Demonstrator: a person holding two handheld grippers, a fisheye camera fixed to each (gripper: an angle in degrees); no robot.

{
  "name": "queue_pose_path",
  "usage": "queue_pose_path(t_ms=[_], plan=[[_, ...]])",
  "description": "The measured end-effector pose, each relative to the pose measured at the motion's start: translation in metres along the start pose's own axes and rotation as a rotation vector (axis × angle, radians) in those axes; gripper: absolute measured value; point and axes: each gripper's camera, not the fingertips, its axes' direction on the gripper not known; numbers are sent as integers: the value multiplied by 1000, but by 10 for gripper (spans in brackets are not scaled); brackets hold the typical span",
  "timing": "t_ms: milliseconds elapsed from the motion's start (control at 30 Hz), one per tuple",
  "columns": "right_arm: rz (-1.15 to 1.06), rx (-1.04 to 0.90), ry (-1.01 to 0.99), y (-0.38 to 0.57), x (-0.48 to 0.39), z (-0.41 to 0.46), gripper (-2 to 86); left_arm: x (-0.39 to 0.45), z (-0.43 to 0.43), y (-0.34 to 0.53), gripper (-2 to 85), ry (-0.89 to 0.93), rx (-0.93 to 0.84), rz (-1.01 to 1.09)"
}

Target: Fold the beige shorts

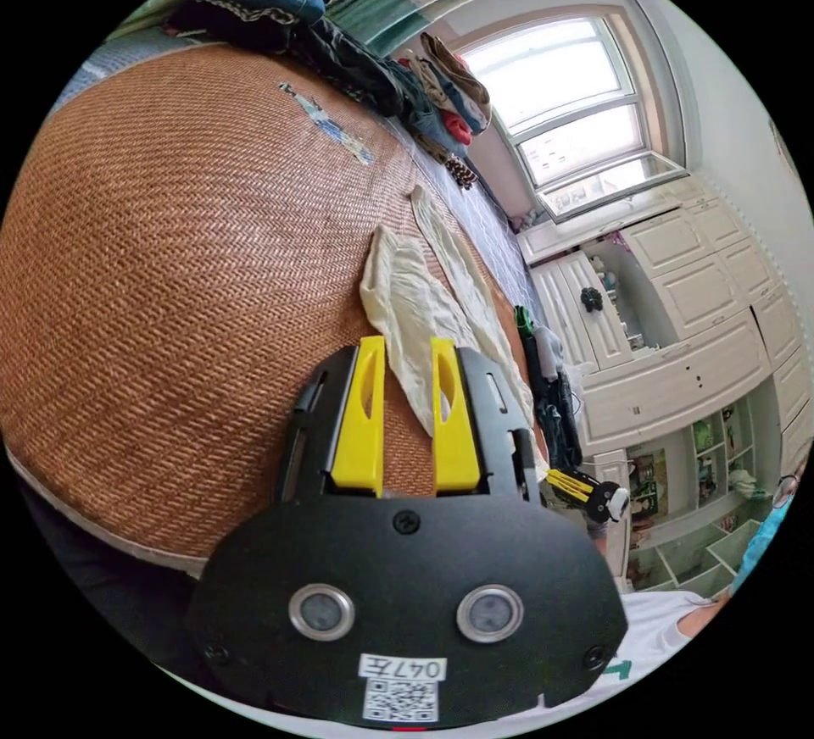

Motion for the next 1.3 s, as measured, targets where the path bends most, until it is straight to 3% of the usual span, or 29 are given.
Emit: queue_pose_path(t_ms=[133,500,700,867,1033,1167,1300], plan=[[19,35,-9,26,0,21,-1,2,-2,-11,0,3,37,-14],[105,401,-479,162,6,65,-1,44,-130,-48,-10,63,349,53],[154,555,-537,224,16,116,-1,118,-148,-116,-10,18,431,149],[442,601,-527,296,73,197,-1,196,-78,-246,-10,25,263,193],[645,506,-608,338,106,317,-1,294,71,-380,-10,-224,20,280],[777,440,-700,356,102,412,-1,325,155,-431,-9,-357,-77,287],[864,522,-771,387,84,446,1,341,188,-468,-2,-416,-92,286]])
